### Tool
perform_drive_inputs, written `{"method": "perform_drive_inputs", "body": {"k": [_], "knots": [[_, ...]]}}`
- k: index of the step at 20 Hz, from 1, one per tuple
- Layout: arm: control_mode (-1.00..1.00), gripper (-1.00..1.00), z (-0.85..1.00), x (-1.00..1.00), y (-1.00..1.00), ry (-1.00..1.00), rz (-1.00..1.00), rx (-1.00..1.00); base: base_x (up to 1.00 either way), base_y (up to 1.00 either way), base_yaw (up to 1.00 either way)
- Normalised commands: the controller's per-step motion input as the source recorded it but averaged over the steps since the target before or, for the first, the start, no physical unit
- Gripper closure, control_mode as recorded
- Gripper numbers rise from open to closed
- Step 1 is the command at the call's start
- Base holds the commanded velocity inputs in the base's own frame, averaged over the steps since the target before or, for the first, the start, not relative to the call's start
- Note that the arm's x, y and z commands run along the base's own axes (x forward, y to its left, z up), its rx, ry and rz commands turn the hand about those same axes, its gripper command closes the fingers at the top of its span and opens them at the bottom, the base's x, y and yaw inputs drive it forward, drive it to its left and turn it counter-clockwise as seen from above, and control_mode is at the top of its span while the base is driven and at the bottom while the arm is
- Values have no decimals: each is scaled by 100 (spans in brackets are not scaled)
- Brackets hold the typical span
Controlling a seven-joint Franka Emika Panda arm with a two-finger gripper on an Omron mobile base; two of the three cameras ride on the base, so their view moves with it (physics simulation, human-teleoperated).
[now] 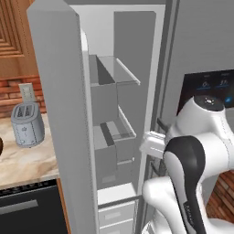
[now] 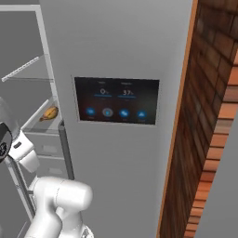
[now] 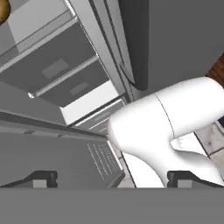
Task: Take the carrot, chicken drumstick, and garlic from the freezer and place them in the bowl on the counter.
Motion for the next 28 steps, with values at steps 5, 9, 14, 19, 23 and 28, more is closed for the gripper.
{"method": "perform_drive_inputs", "body": {"k": [5, 9, 14, 19, 23, 28], "knots": [[-100, -100, 32, 64, 7, -33, 4, -31, 0, 0, 0], [-100, -100, 24, 49, 3, -38, 20, -4, 0, 0, 0], [-100, -100, 28, 57, 5, -19, 24, 4, 0, 0, 0], [-100, -100, 5, 69, 14, -4, 22, 13, 0, 0, 0], [-100, -100, 0, 58, 26, 4, 14, 14, 0, 0, 0], [-100, -100, -8, 28, 51, 0, 15, 0, 0, 0, 0]]}}
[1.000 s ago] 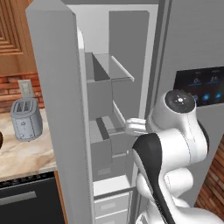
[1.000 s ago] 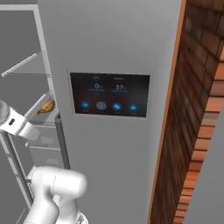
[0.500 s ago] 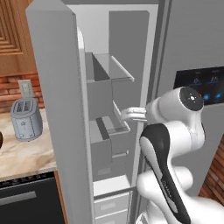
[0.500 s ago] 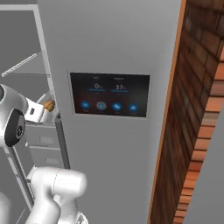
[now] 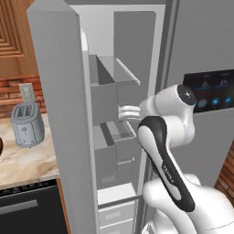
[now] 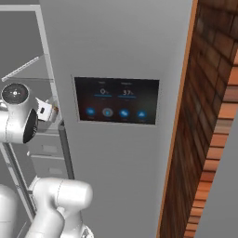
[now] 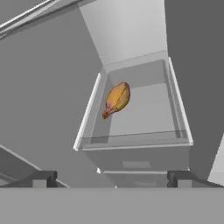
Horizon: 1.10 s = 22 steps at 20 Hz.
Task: Take the carrot, chicken drumstick, and garlic from the freezer and place them in the bowl on the counter.
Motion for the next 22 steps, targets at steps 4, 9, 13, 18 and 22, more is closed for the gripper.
{"method": "perform_drive_inputs", "body": {"k": [4, 9, 13, 18, 22], "knots": [[-100, -100, -11, 71, 47, 4, 1, 0, 0, 0, 0], [-100, -100, 0, 66, 14, 2, 0, 0, 0, 0, 0], [-100, -100, -30, 59, 27, 10, -1, 0, 0, 0, 0], [-100, -100, -35, 43, 23, 7, 0, 0, 0, 0, 0], [-100, -100, -12, 50, 25, 1, -2, 0, 0, 0, 0]]}}
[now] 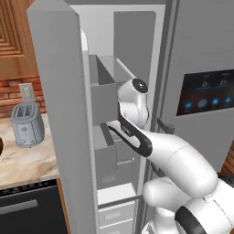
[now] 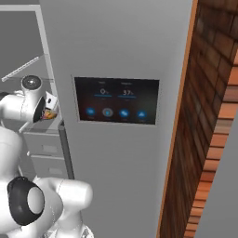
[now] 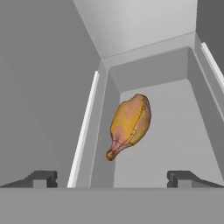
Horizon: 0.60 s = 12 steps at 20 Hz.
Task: Take the carrot, chicken drumstick, and garlic from the freezer and place them in the bowl on the counter.
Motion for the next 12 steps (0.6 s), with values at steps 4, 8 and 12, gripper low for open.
{"method": "perform_drive_inputs", "body": {"k": [4, 8, 12], "knots": [[-100, -100, -35, 31, 24, 7, -8, -8, 0, 0, 0], [-100, -100, -42, 21, 22, 9, -12, -14, 0, 0, 0], [-100, -100, -8, 39, 9, 6, -7, -6, 0, 0, 0]]}}
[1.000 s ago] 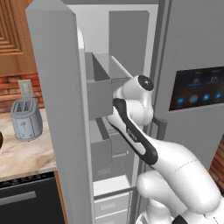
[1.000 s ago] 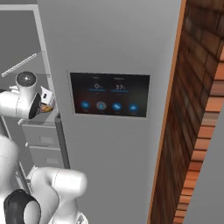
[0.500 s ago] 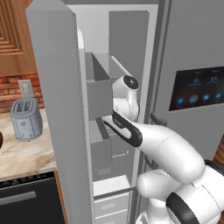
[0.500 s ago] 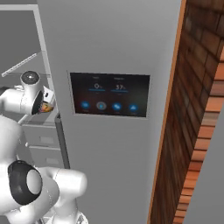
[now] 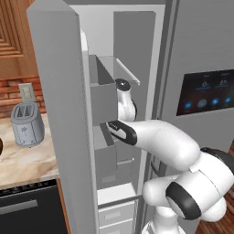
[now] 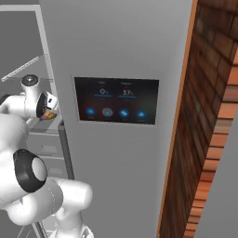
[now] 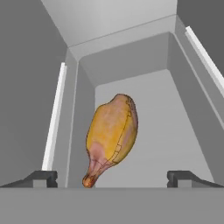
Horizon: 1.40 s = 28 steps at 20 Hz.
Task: Take the carrot, chicken drumstick, and garlic from the freezer and place them in the bowl on the counter.
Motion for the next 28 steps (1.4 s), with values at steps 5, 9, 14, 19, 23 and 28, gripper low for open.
{"method": "perform_drive_inputs", "body": {"k": [5, 9, 14, 19, 23, 28], "knots": [[-100, -100, -21, 4, 8, 3, 0, -2, 0, 0, 0], [-100, -100, -30, 3, 4, 4, 0, 0, 0, 0, 0], [-100, -100, -24, 10, 18, 4, 0, -4, 0, 0, 0], [-100, -100, -2, 36, 20, 2, 0, -2, 0, 0, 0], [-100, -100, -6, 38, 8, 5, 0, -2, 0, 0, 0], [-100, -100, -19, 27, 0, 7, 0, -5, 0, 0, 0]]}}
